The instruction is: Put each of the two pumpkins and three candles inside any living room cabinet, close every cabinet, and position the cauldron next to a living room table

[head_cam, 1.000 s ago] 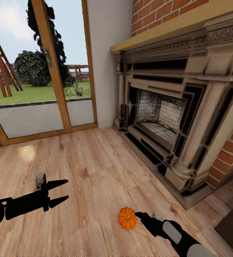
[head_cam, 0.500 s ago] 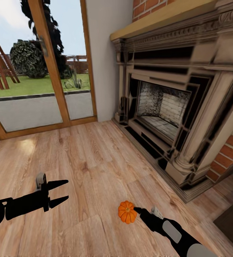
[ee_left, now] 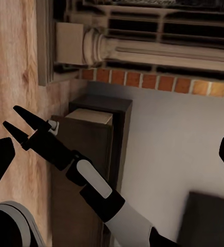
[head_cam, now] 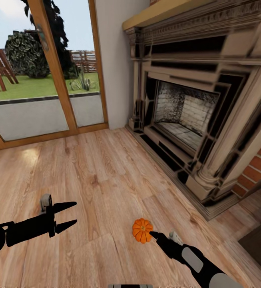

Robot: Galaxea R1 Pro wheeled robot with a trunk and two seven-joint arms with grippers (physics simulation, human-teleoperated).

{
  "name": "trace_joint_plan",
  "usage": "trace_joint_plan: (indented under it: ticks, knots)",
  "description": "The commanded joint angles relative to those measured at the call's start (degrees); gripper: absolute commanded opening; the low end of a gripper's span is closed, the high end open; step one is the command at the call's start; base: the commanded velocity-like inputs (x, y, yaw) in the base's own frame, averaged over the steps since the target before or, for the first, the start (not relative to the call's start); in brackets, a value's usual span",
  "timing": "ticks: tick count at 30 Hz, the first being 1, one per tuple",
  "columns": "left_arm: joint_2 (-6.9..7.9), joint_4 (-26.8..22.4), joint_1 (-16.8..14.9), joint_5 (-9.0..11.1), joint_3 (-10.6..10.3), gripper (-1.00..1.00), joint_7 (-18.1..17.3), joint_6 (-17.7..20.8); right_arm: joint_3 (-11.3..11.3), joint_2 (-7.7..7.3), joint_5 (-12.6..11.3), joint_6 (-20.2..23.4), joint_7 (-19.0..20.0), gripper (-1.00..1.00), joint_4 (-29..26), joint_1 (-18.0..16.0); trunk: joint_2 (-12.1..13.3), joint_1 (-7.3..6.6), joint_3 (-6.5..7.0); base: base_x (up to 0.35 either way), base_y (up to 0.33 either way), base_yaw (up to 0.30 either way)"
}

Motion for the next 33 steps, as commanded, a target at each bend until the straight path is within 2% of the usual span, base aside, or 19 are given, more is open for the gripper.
trace_joint_plan:
  ticks: [1,4,8,10,12,15,21,33]
  knots:
    - [0.03,0.0,0.0,0.7,0.0,1.00,0.6,0.1,0.2,-0.05,-0.3,-0.2,0.1,1.00,0.0,0.0,0.0,0.01,-0.27,0.000,0.000,0.000]
    - [0.00,0.0,0.0,0.7,0.0,1.00,0.6,0.1,0.2,-0.07,-0.4,-0.6,0.0,1.00,0.4,0.0,0.0,0.01,-0.27,0.000,0.000,0.000]
    - [-0.04,0.0,0.0,0.7,0.0,1.00,0.6,0.1,0.1,-0.17,-0.4,-0.6,-0.1,1.00,0.5,0.0,-0.1,0.11,-1.16,0.000,0.000,0.000]
    - [-0.04,0.0,0.0,0.7,0.0,1.00,0.6,0.1,-1.1,-0.23,-0.4,-0.3,-0.1,1.00,0.5,0.0,-0.1,0.17,-1.60,0.000,0.000,0.000]
    - [-0.05,0.0,0.0,0.7,-0.1,1.00,0.6,0.1,-3.5,-0.33,-0.4,0.0,-0.3,1.00,0.6,0.0,-0.1,0.22,-2.05,0.000,0.000,0.000]
    - [-0.09,0.0,0.0,0.7,-0.2,1.00,0.6,0.0,-4.9,-0.99,-0.4,0.2,-0.4,1.00,0.6,0.0,-0.2,0.29,-2.71,0.000,0.000,0.000]
    - [-0.10,0.0,0.0,0.7,-0.2,1.00,0.6,0.0,-5.2,-1.48,-0.5,0.3,-0.2,1.00,0.7,0.0,-0.3,0.45,-4.04,0.000,0.000,0.000]
    - [-0.06,0.0,0.0,0.7,-0.1,1.00,0.6,0.0,-5.3,-1.26,-0.5,0.1,0.1,1.00,0.7,0.0,-0.4,0.76,-6.70,0.000,0.000,0.000]
